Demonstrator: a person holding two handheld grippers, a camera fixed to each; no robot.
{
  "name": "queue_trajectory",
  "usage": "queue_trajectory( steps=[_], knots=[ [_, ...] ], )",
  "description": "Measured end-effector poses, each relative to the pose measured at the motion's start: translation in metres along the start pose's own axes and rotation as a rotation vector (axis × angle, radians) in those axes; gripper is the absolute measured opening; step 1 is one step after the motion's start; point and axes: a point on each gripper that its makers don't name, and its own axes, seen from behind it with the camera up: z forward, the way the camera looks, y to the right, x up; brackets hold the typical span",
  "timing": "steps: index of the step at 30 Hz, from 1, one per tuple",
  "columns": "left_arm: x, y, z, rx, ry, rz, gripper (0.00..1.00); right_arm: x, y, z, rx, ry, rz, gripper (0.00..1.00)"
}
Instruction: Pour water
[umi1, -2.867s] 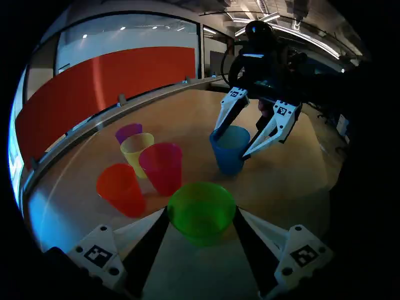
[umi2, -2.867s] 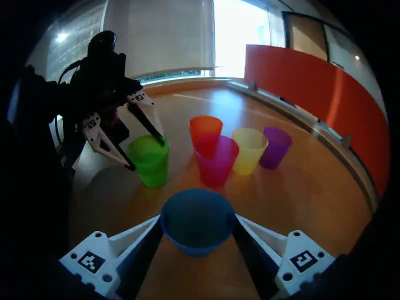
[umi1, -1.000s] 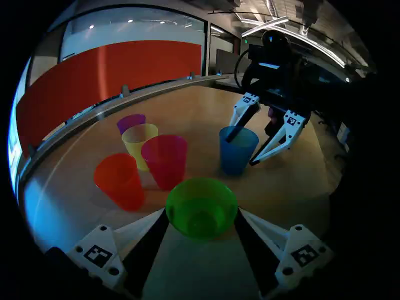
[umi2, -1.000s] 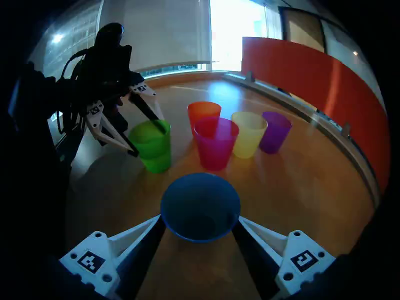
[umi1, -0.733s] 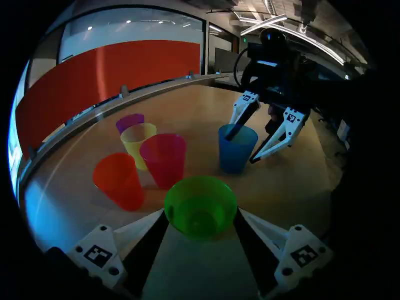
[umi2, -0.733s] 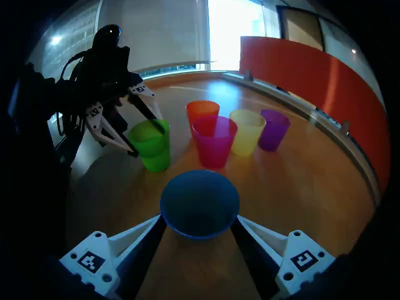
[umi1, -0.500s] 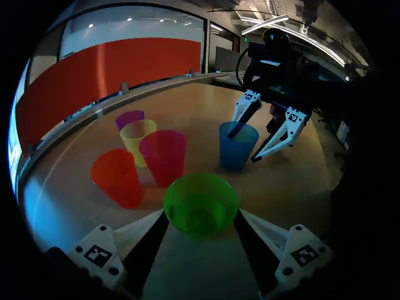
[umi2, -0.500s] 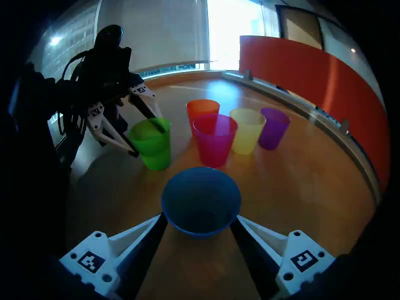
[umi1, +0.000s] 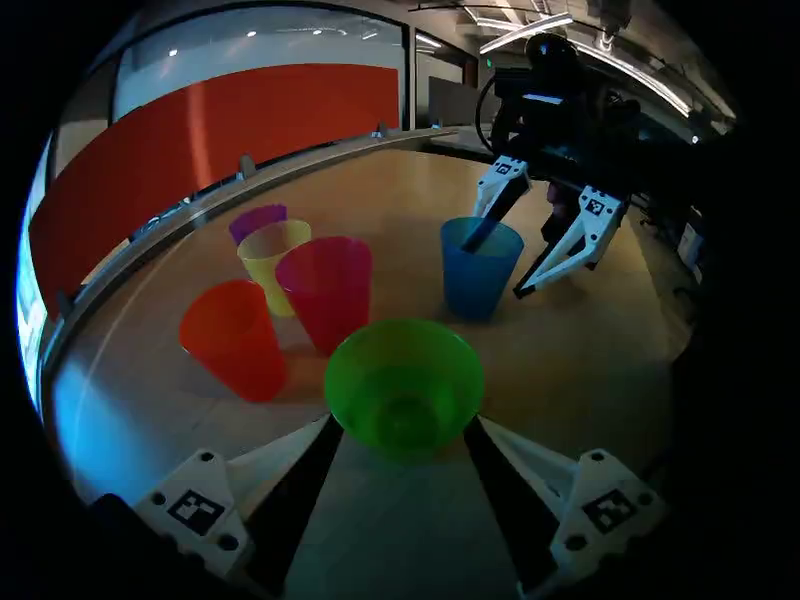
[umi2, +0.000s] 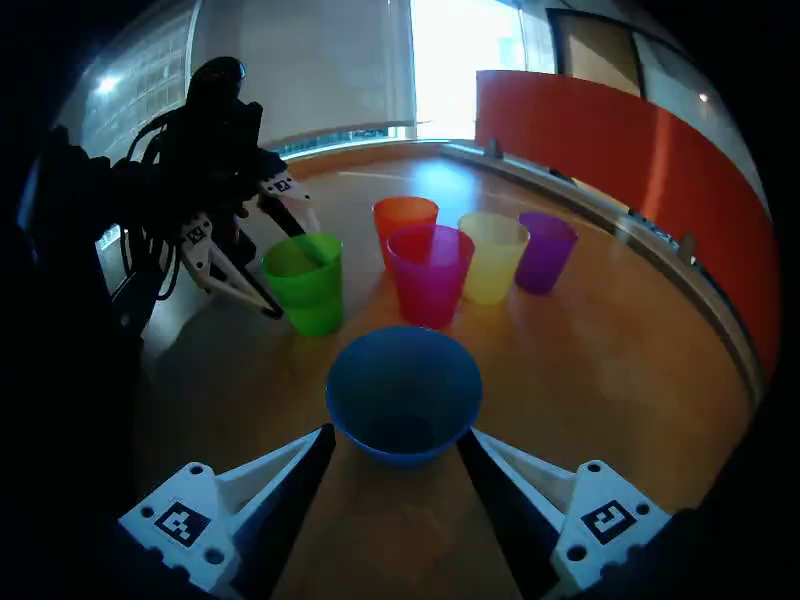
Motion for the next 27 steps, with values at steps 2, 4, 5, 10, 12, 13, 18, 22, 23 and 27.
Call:
queue_trajectory(
  steps=[2, 4, 5, 10, 12, 13, 18, 22, 23, 27],
  knots=[
    [-0.002, -0.001, -0.001, 0.004, -0.004, 0.0, 0.88, -0.001, 0.0, -0.001, -0.002, 0.001, 0.002, 0.94],
    [-0.004, -0.002, -0.002, 0.008, -0.006, 0.001, 0.88, -0.002, -0.001, -0.001, -0.003, 0.001, 0.005, 0.94],
    [-0.004, -0.002, -0.003, 0.01, -0.006, 0.002, 0.88, -0.002, -0.001, -0.002, -0.004, 0.001, 0.006, 0.94],
    [-0.007, -0.003, -0.006, 0.02, -0.012, 0.005, 0.88, -0.004, -0.002, -0.004, -0.01, 0.003, 0.011, 0.94],
    [-0.009, -0.005, -0.008, 0.025, -0.015, 0.005, 0.89, -0.006, -0.002, -0.006, -0.013, 0.003, 0.014, 0.94],
    [-0.009, -0.005, -0.009, 0.027, -0.016, 0.004, 0.89, -0.006, -0.002, -0.006, -0.016, 0.003, 0.016, 0.94],
    [-0.011, -0.007, -0.013, 0.037, -0.016, 0.0, 0.89, -0.01, -0.001, -0.01, -0.028, 0.004, 0.029, 0.94],
    [-0.014, -0.01, -0.017, 0.051, -0.018, 0.002, 0.89, -0.014, 0.0, -0.014, -0.04, 0.005, 0.039, 0.94],
    [-0.014, -0.01, -0.018, 0.055, -0.019, 0.002, 0.89, -0.015, 0.0, -0.016, -0.042, 0.005, 0.041, 0.94],
    [-0.016, -0.012, -0.024, 0.068, -0.018, 0.002, 0.89, -0.018, 0.002, -0.021, -0.055, 0.007, 0.048, 0.94]
  ],
)
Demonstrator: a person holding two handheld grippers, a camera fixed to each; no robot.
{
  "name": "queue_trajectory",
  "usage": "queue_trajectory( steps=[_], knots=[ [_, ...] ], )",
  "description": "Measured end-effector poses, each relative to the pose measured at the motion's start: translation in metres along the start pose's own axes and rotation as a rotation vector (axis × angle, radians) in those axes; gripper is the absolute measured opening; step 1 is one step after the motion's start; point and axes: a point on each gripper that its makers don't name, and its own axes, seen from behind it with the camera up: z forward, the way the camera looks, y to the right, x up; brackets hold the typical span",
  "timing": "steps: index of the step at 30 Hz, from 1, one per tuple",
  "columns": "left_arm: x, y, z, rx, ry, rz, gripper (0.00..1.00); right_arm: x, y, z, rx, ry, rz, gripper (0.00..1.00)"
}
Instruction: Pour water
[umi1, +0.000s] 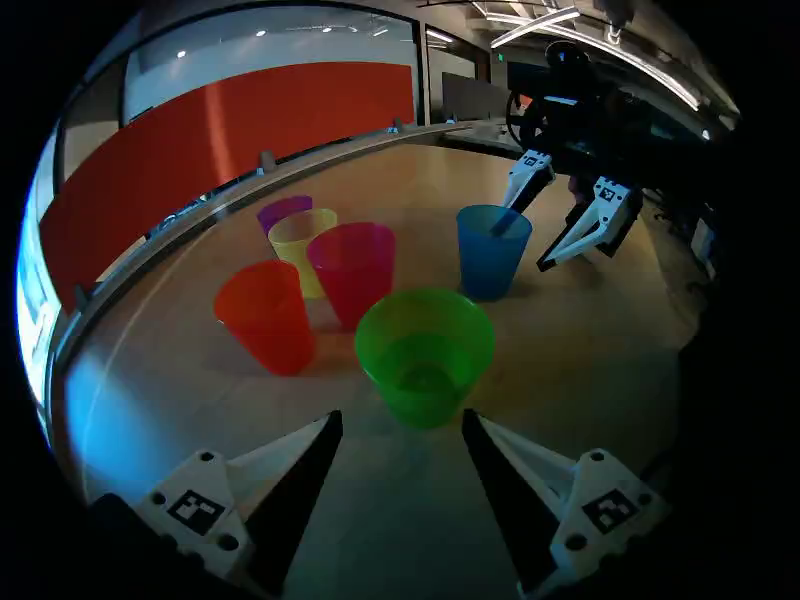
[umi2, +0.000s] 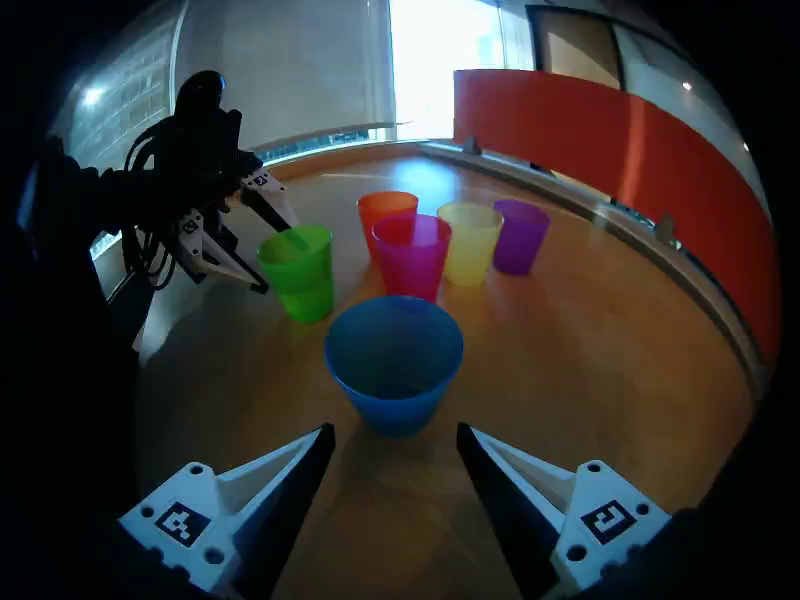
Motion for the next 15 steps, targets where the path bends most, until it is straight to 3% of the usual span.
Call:
queue_trajectory(
  steps=[15],
  knots=[
    [-0.009, -0.009, -0.023, 0.058, 0.006, -0.008, 0.89, -0.01, 0.009, -0.024, -0.064, 0.02, 0.035, 0.94]
  ],
)
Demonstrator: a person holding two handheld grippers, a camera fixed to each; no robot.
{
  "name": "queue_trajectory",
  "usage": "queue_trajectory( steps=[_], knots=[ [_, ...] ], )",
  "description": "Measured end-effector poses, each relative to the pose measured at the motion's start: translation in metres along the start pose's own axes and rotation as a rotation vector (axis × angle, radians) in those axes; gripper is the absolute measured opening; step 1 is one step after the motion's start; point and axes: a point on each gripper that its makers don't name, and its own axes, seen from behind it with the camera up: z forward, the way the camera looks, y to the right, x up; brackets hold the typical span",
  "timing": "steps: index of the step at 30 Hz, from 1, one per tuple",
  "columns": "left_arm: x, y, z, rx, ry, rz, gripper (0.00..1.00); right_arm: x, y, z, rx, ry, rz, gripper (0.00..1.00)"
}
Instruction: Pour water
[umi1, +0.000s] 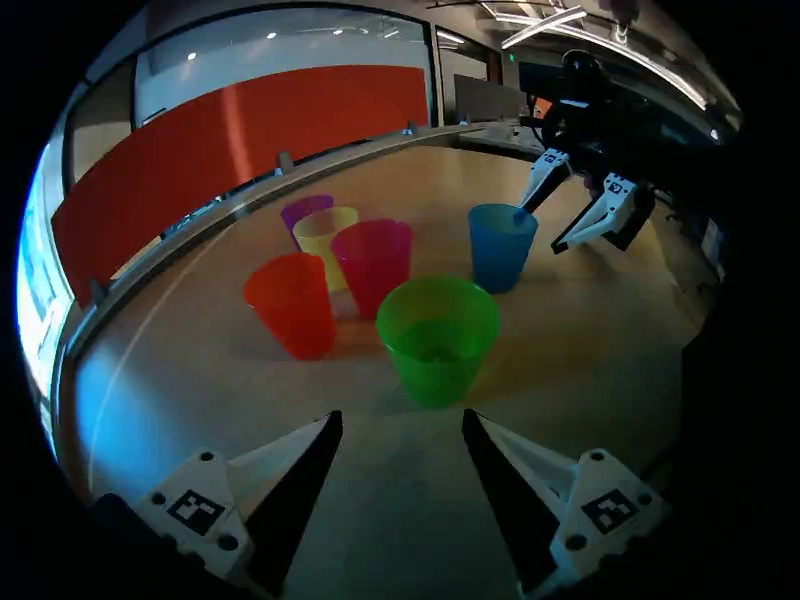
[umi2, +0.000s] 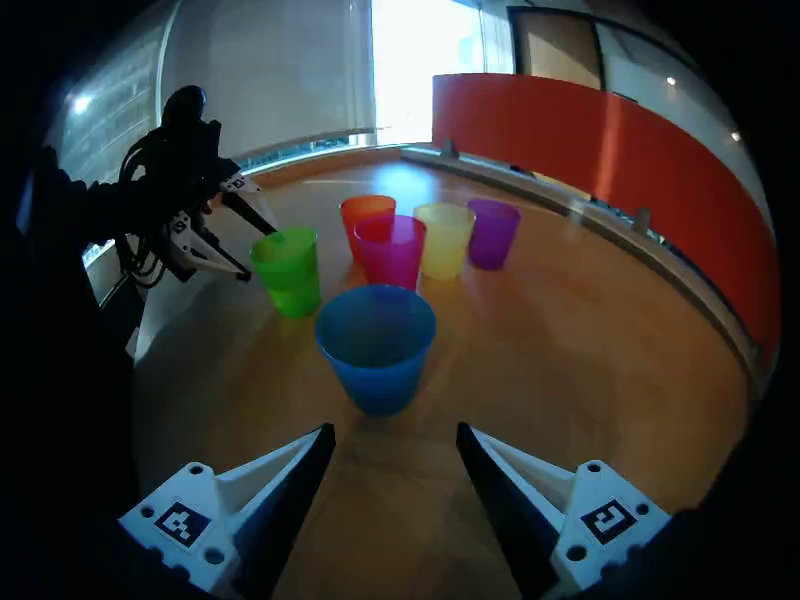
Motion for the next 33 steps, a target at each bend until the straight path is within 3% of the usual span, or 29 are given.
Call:
queue_trajectory(
  steps=[21, 33],
  knots=[
    [0.0, -0.016, -0.039, 0.127, 0.067, -0.042, 0.88, 0.006, 0.017, -0.038, -0.124, 0.075, 0.042, 0.94],
    [0.018, -0.036, -0.064, 0.218, 0.185, -0.127, 0.88, 0.014, 0.022, -0.054, -0.193, 0.142, 0.083, 0.94]
  ],
)
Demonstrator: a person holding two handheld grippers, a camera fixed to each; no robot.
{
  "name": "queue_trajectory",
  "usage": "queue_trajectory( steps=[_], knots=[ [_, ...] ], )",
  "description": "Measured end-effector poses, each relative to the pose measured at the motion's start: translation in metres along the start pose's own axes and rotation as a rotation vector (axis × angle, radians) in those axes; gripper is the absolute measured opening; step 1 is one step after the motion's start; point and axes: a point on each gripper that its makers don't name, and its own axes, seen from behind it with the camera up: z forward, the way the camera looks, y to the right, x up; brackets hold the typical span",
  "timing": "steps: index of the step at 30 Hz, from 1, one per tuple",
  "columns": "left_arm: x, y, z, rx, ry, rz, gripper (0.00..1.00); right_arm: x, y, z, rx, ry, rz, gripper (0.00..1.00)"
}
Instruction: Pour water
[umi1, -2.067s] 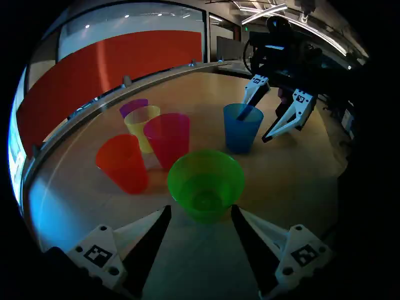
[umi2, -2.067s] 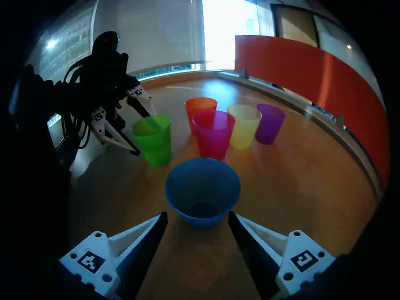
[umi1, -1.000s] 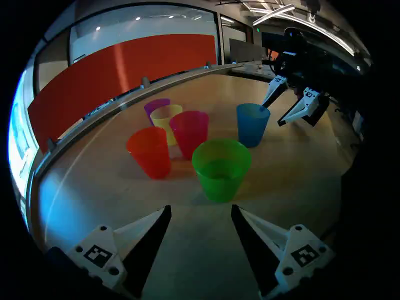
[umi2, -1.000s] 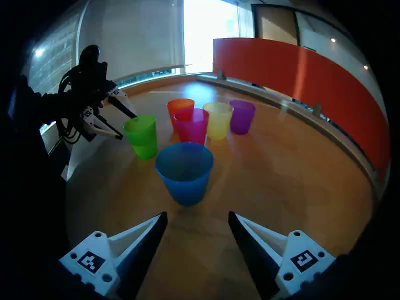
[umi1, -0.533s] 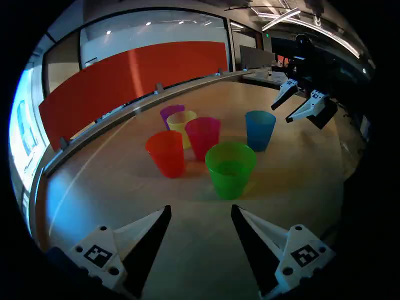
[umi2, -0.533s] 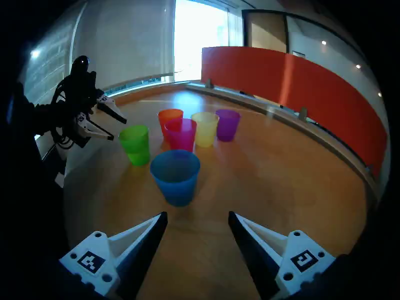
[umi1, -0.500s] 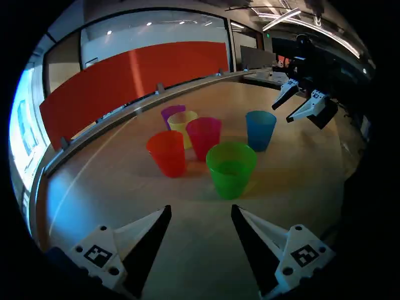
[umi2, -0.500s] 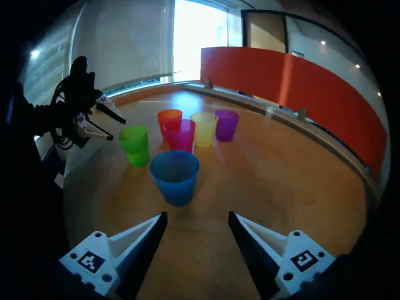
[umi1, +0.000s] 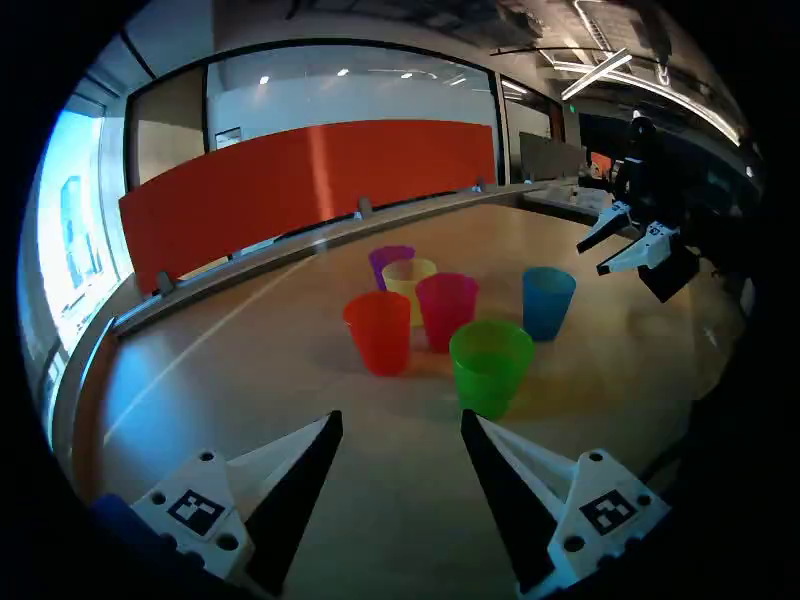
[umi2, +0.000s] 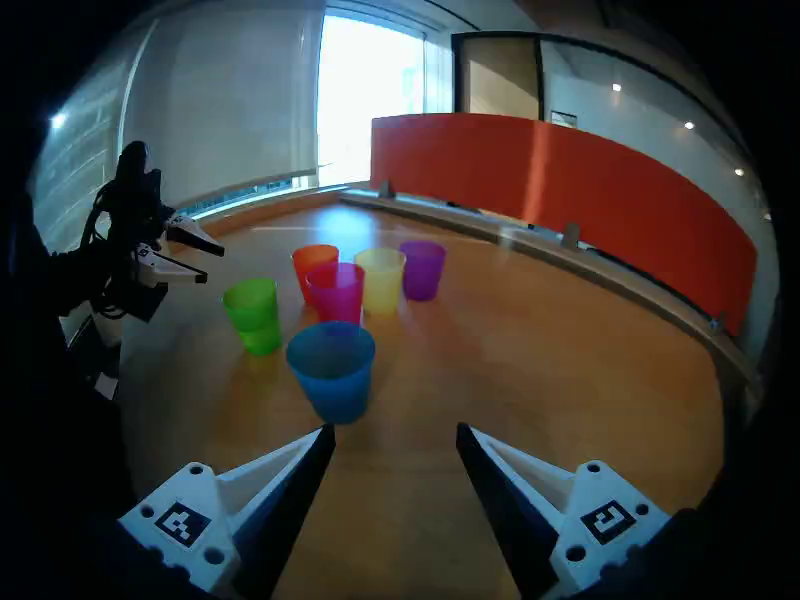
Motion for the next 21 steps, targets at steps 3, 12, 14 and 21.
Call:
queue_trajectory(
  steps=[3, 12, 14, 21],
  knots=[
    [0.006, -0.006, -0.003, 0.021, 0.027, -0.025, 0.88, 0.007, 0.001, -0.002, -0.014, 0.023, 0.005, 0.94],
    [0.023, -0.024, -0.013, 0.079, 0.108, -0.102, 0.88, 0.021, 0.01, -0.01, -0.075, 0.079, 0.006, 0.94],
    [0.029, -0.027, -0.016, 0.094, 0.133, -0.119, 0.88, 0.024, 0.012, -0.012, -0.09, 0.092, 0.003, 0.94],
    [0.048, -0.035, -0.024, 0.144, 0.217, -0.169, 0.88, 0.039, 0.024, -0.015, -0.167, 0.154, 0.017, 0.95]
  ],
)
